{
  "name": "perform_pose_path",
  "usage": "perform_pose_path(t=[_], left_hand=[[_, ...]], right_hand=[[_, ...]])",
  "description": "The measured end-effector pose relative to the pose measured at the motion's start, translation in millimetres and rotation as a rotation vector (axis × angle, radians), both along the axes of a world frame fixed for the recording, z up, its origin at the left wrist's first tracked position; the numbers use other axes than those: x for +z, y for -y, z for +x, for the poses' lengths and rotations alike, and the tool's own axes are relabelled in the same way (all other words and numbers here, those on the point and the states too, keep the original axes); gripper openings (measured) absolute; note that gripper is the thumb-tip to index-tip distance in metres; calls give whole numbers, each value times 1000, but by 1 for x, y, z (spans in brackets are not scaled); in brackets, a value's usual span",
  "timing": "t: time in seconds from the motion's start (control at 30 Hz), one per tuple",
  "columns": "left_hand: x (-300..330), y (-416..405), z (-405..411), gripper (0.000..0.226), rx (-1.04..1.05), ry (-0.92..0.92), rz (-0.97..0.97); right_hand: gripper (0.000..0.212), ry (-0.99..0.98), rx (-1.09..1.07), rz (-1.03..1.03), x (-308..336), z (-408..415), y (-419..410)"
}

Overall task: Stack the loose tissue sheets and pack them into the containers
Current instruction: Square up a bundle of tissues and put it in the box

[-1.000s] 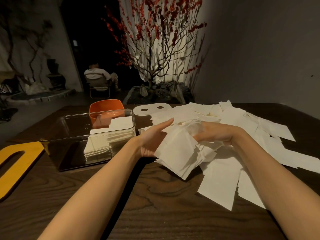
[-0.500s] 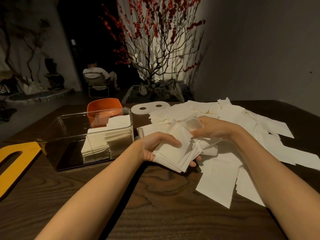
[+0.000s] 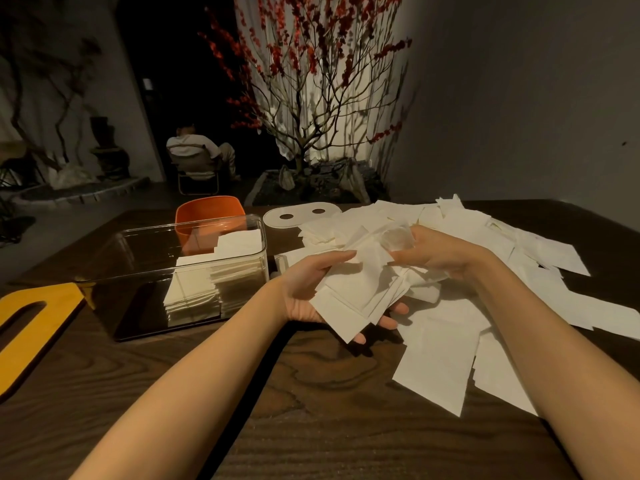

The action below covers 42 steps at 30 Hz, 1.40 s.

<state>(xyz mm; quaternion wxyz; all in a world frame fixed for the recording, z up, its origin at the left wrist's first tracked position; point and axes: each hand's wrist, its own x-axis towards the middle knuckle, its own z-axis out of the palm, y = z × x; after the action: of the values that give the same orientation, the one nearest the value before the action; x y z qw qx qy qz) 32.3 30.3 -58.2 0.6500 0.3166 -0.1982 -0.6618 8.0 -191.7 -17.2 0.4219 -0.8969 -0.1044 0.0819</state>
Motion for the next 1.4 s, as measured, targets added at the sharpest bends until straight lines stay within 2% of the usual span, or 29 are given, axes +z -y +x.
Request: perform_pose_path(t=[0.07,0.17,0.2,0.3,0.4,0.53,0.67,0.8,1.03,1.13,1.27,1.33,1.4], left_hand=[[0,-1,0,47,73,80,27],[-3,-1,3,73,229,245,135],[-3,0,4,74,234,258,139],[0,5,-1,52,145,223,69],[-2,8,-1,59,169,207,61],[-6,9,4,62,148,184,100],[-7,4,10,58,121,210,105],[-11,0,15,63,166,207,100],[-7,2,13,66,159,290,143],[-6,1,13,64,182,251,151],[-2,-2,10,52,302,258,164],[1,-2,6,41,410,223,189],[3,-2,5,39,526,173,171]], right_hand=[[31,-8,0,-1,-1,0,0],[32,-7,13,-25,-1,1,-1],[32,0,18,-27,0,1,-3],[33,14,18,-36,0,1,-5],[34,24,6,-39,-1,2,-6],[61,12,-43,-133,-3,4,-1],[68,-9,-91,-117,-5,4,4],[60,-1,-166,-24,-5,4,5],[41,31,-194,25,-3,1,-4],[53,58,-282,9,-6,5,-2],[52,97,-360,59,-7,4,4],[38,109,-366,161,-6,3,9],[25,101,-386,236,-5,1,12]])
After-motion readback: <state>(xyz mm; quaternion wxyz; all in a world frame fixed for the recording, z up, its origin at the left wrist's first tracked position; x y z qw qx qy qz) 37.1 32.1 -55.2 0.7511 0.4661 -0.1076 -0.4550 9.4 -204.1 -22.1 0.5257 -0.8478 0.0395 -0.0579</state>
